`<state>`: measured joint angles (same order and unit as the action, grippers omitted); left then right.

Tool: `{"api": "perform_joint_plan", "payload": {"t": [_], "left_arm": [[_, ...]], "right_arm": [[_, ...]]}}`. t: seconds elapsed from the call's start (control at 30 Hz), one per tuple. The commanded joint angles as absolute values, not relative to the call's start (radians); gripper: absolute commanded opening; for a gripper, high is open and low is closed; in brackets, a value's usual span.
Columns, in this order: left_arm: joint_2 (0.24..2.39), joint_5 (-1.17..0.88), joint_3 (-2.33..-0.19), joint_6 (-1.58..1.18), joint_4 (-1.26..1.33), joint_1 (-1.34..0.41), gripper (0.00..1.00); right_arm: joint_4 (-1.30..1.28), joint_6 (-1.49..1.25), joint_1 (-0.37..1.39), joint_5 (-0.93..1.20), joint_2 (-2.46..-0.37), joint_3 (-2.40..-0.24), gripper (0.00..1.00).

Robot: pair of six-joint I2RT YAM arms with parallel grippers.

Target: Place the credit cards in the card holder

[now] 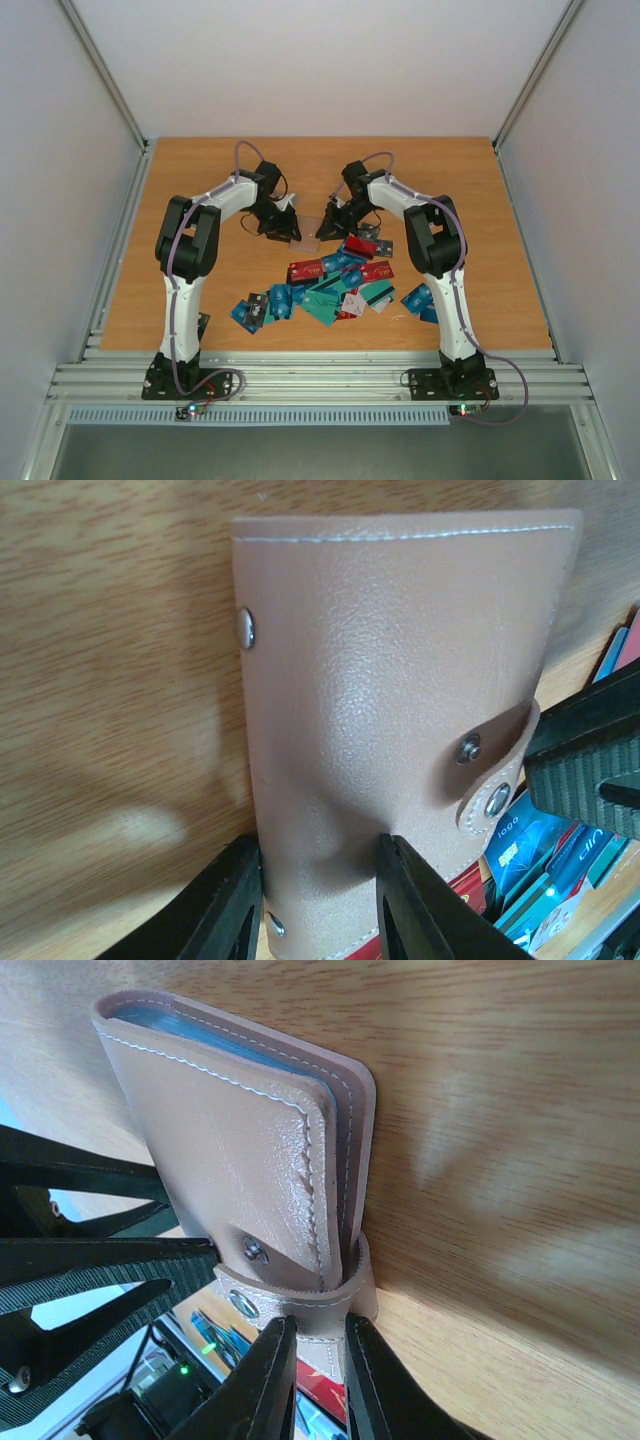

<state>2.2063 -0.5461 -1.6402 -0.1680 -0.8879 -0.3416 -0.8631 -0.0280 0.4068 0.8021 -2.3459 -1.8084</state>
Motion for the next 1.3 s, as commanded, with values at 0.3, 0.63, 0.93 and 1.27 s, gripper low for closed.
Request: {"api": "perform_joint_plan", "payload": {"t": [0.3, 0.63, 0.93, 1.27], "left_arm": [[2.261, -0.523, -1.648, -0.163, -0.888, -0.353, 0.34], [2.259, -0.522, -1.646, -0.163, -0.888, -0.353, 0.34], [2.256, -0.523, -1.641, -0.163, -0.887, -0.353, 0.34], [2.258, -0.524, -1.641, -0.163, -0.888, -0.353, 0.34]], "right_arm": [[-0.866, -0.021, 0.443, 0.827, -2.306, -1.793, 0.23], [-0.934, 0.062, 0.465, 0.755, -2.277, -1.79, 0.21], [-1.0, 0.056, 0.469, 0.68, -2.327, -1.877, 0.21], [-1.081, 0.113, 0.514, 0.591, -2.324, -1.921, 0.25]]}}
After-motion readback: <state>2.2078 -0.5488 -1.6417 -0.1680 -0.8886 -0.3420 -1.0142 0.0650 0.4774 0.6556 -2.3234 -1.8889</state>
